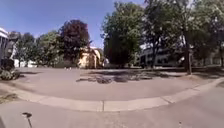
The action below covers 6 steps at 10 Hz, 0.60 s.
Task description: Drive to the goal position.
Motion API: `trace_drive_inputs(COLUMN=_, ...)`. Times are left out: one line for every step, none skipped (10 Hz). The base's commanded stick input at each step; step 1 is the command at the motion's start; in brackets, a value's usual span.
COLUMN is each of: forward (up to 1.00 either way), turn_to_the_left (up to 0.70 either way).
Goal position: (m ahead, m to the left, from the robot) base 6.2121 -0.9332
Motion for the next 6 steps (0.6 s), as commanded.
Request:
trace_drive_inputs(forward=0.70, turn_to_the_left=0.03)
trace_drive_inputs(forward=0.70, turn_to_the_left=0.11)
trace_drive_inputs(forward=0.70, turn_to_the_left=0.12)
trace_drive_inputs(forward=0.70, turn_to_the_left=0.12)
trace_drive_inputs(forward=0.70, turn_to_the_left=0.11)
trace_drive_inputs(forward=0.70, turn_to_the_left=0.03)
